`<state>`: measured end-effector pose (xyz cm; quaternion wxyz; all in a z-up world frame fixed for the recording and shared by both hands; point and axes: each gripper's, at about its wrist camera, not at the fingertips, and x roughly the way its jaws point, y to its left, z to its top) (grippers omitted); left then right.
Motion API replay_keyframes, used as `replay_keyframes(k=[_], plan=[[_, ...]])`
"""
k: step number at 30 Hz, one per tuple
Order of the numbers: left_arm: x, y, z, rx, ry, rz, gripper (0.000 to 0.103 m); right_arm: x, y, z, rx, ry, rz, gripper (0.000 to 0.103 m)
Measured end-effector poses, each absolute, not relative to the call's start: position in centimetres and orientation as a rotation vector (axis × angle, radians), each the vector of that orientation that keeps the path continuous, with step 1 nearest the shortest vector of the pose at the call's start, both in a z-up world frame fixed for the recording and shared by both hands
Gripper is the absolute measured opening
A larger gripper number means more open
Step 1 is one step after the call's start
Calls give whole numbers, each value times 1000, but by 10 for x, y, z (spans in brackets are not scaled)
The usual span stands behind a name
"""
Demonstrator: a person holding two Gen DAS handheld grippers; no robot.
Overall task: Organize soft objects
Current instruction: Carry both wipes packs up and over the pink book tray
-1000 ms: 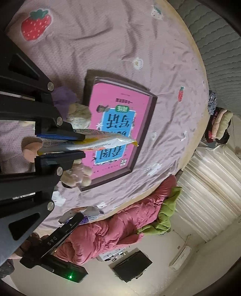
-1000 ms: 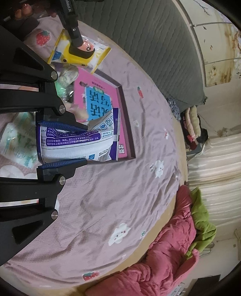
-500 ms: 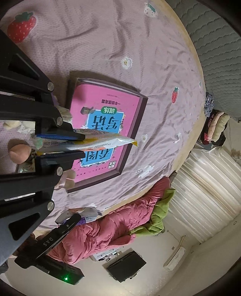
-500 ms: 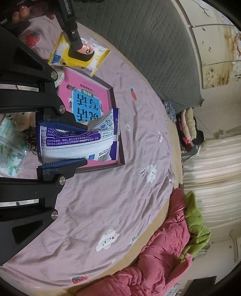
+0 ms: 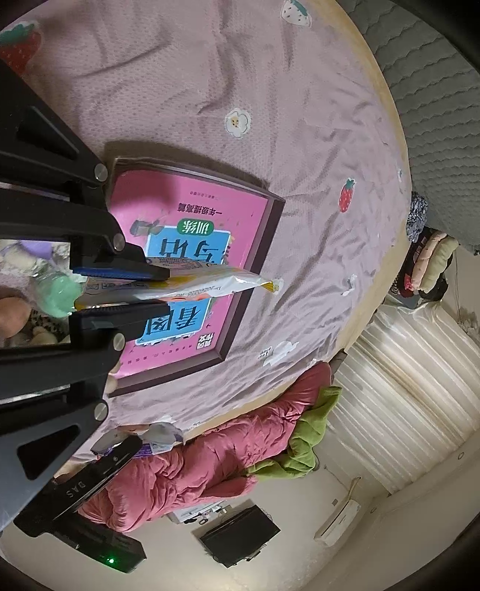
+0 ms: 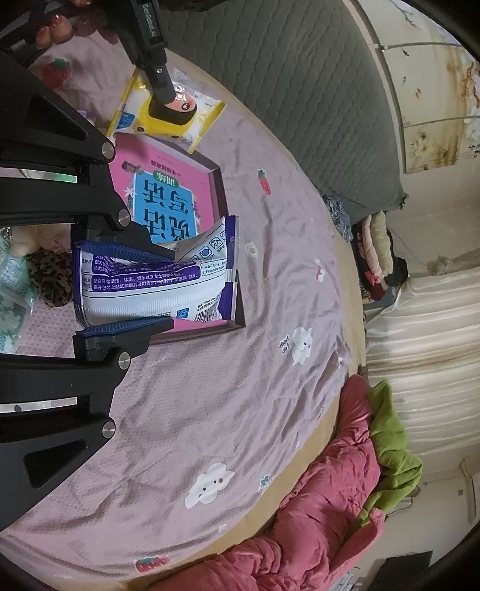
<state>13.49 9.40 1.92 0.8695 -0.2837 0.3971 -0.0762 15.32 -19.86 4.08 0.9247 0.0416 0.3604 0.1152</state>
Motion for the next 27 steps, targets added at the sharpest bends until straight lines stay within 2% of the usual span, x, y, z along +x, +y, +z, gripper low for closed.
replay_keyframes(k=[15, 27], plan=[[179, 112, -22, -649, 894, -140, 12, 178, -191, 23, 61, 773, 225, 30], [178, 112, -44, -591, 958, -140, 12, 199, -178, -4, 25, 836, 224, 30]])
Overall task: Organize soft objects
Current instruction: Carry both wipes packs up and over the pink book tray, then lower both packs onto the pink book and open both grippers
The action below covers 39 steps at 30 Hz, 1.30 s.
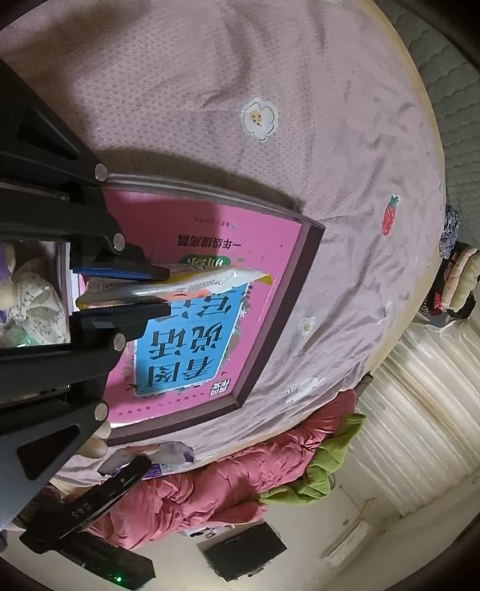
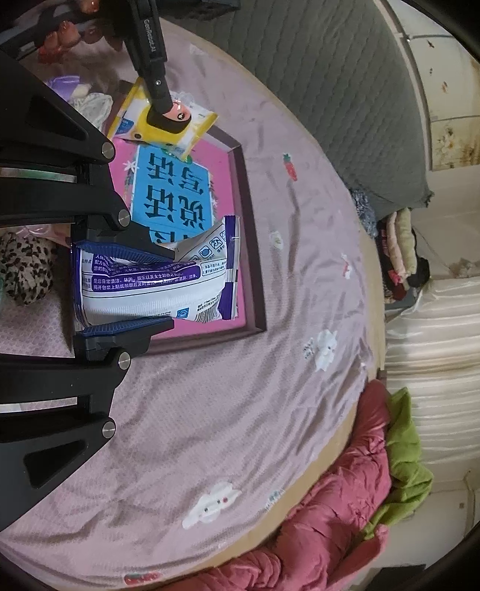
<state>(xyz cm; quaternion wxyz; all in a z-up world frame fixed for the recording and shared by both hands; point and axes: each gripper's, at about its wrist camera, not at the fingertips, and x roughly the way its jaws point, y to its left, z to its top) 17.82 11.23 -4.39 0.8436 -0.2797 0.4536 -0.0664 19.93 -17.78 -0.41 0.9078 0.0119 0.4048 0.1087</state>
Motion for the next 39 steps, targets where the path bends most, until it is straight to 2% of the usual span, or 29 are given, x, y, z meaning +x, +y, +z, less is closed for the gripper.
replay_keyframes(k=[21, 29, 33, 39], plan=[[172, 126, -50, -603, 977, -151, 13, 215, -175, -40, -68, 944, 157, 32], [172, 128, -50, -584, 998, -128, 14, 215, -183, -41, -15, 959, 161, 37], [173, 128, -50, -572, 1014, -109, 15, 213, -186, -40, 13, 969, 165, 48], [175, 124, -49, -533, 1024, -93, 16, 207, -187, -34, 25, 945, 176, 50]])
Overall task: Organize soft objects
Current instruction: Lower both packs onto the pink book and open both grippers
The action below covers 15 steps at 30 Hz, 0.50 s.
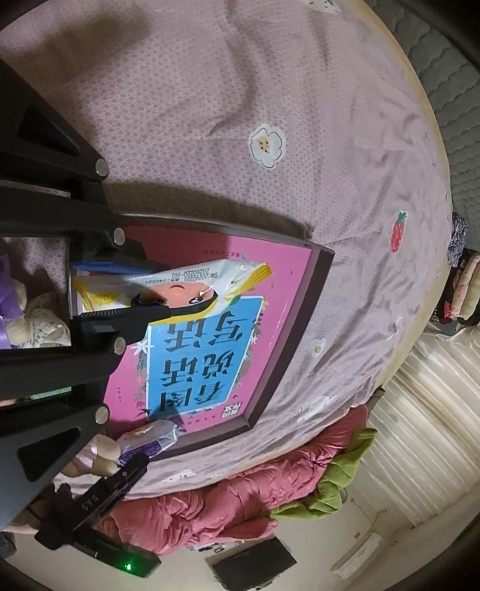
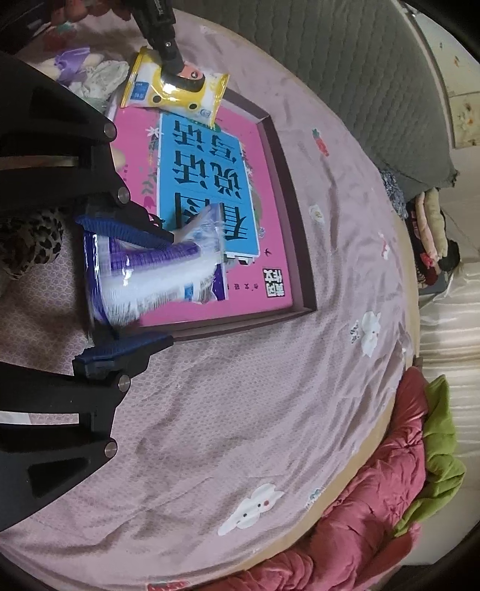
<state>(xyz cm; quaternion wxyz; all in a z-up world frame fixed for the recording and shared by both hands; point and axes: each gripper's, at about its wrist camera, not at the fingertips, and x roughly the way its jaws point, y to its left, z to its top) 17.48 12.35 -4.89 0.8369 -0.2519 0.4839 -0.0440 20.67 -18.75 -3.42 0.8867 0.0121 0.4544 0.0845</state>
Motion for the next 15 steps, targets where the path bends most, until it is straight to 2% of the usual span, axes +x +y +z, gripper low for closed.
replay_keyframes(k=[2, 9, 13, 15], plan=[[176, 122, -49, -525, 1029, -87, 16, 205, -186, -31, 10, 934, 167, 55], [178, 120, -52, -512, 1056, -87, 20, 195, -198, -15, 45, 899, 144, 56], [181, 112, -56, -469, 1091, -66, 32, 187, -209, -6, 73, 887, 156, 56], [181, 107, -57, -447, 1097, -67, 33, 182, -215, -1, 73, 876, 144, 56]])
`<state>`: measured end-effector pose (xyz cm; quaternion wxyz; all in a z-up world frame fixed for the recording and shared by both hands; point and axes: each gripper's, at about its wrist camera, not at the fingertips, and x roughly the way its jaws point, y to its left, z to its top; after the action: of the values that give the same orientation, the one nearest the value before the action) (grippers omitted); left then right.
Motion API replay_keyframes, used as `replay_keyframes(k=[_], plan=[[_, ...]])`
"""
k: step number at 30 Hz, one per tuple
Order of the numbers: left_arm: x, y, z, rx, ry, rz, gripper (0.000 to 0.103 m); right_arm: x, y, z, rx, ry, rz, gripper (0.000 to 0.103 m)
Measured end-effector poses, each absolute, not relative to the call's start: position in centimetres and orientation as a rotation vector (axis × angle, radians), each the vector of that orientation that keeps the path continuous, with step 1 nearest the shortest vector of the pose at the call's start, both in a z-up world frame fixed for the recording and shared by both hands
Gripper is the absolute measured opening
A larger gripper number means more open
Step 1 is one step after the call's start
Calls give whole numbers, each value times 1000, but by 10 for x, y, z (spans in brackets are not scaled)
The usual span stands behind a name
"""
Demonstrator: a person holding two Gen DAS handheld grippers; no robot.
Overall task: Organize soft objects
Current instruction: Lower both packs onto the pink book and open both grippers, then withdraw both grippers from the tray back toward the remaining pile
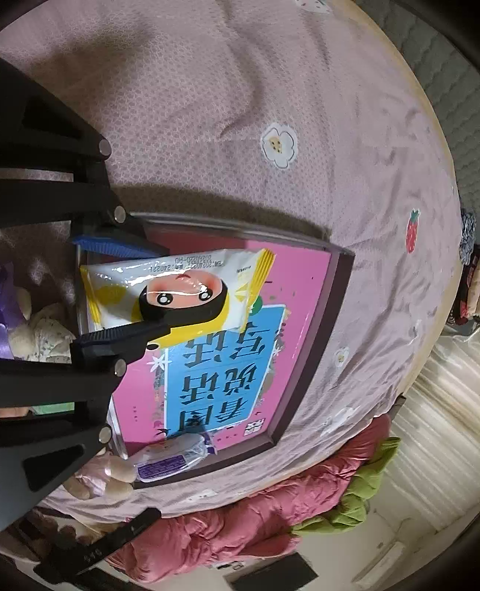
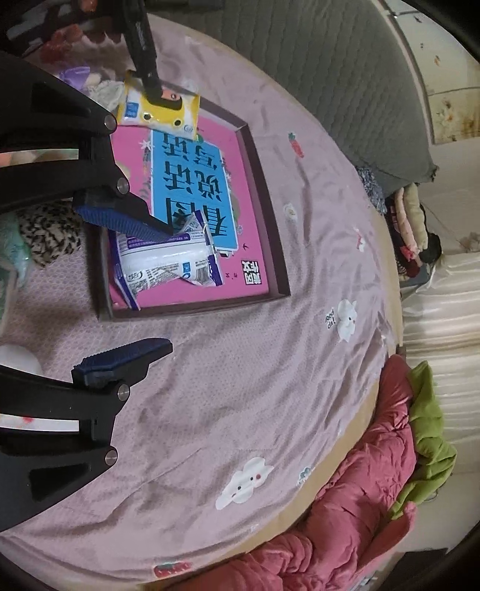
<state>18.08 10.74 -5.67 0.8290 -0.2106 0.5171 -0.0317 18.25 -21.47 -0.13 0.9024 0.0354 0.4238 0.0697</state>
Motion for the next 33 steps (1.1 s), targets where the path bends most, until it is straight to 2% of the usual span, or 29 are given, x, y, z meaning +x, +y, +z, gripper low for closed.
replay_keyframes(k=[16, 18, 20, 28, 31, 33], plan=[[170, 108, -50, -456, 1087, -45, 40, 165, -235, 10, 114, 865, 111, 57], [168, 109, -49, -471, 1083, -51, 43, 164, -233, 12, 108, 861, 111, 58], [166, 110, -47, -477, 1077, -58, 50, 163, -232, 12, 108, 862, 117, 61], [156, 111, -32, -490, 1046, -58, 54, 157, -228, 17, 97, 855, 134, 64], [150, 110, -22, -479, 1026, -53, 64, 154, -228, 19, 92, 854, 138, 66], [147, 110, -17, -474, 1015, -54, 65, 152, -228, 19, 93, 854, 139, 67]])
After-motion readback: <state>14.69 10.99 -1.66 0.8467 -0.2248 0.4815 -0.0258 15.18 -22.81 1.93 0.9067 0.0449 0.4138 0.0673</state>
